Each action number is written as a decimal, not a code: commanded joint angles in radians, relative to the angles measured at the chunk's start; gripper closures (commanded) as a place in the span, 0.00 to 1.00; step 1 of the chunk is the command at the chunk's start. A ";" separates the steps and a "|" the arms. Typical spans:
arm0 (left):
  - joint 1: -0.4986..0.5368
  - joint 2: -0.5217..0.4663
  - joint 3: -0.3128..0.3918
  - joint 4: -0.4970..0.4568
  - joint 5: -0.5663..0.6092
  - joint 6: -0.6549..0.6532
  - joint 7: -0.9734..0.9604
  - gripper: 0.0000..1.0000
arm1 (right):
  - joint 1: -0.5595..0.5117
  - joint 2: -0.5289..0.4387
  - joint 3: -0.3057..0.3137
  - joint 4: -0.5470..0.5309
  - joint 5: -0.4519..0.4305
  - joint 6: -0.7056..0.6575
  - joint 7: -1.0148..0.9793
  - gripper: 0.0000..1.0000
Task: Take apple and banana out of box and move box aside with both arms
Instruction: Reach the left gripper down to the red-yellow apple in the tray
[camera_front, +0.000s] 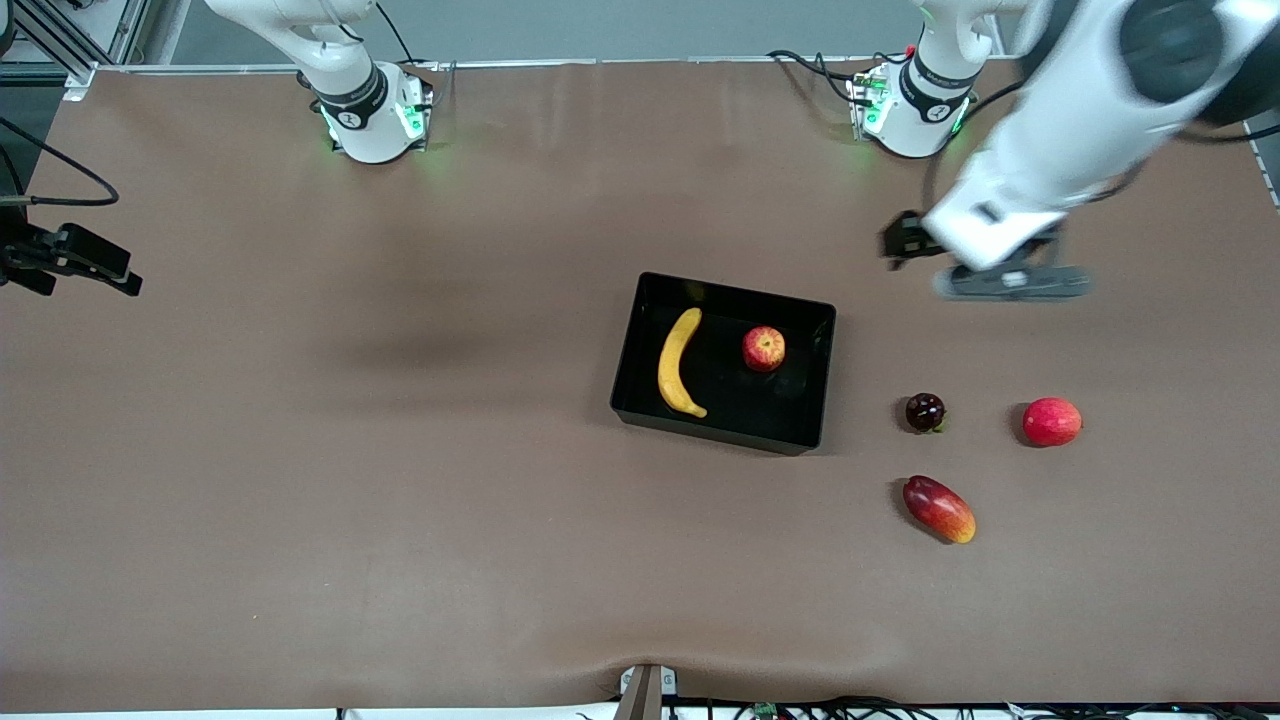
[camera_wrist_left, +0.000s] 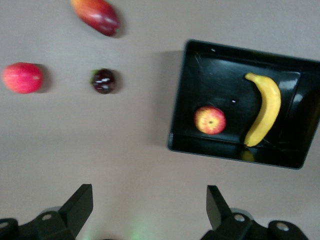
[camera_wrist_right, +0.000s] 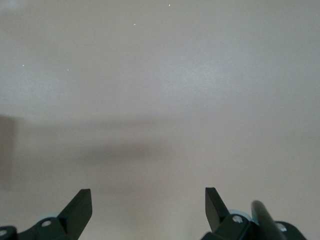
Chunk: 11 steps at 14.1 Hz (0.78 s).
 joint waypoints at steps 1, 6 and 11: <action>0.010 -0.018 -0.076 -0.144 -0.005 0.135 -0.012 0.00 | -0.008 0.006 0.007 0.017 -0.014 -0.014 -0.003 0.00; -0.051 0.086 -0.156 -0.238 0.044 0.335 -0.194 0.00 | -0.008 0.006 0.007 0.017 -0.014 -0.014 -0.001 0.00; -0.102 0.238 -0.156 -0.239 0.143 0.467 -0.277 0.00 | -0.011 0.006 0.005 0.018 -0.014 -0.014 -0.003 0.00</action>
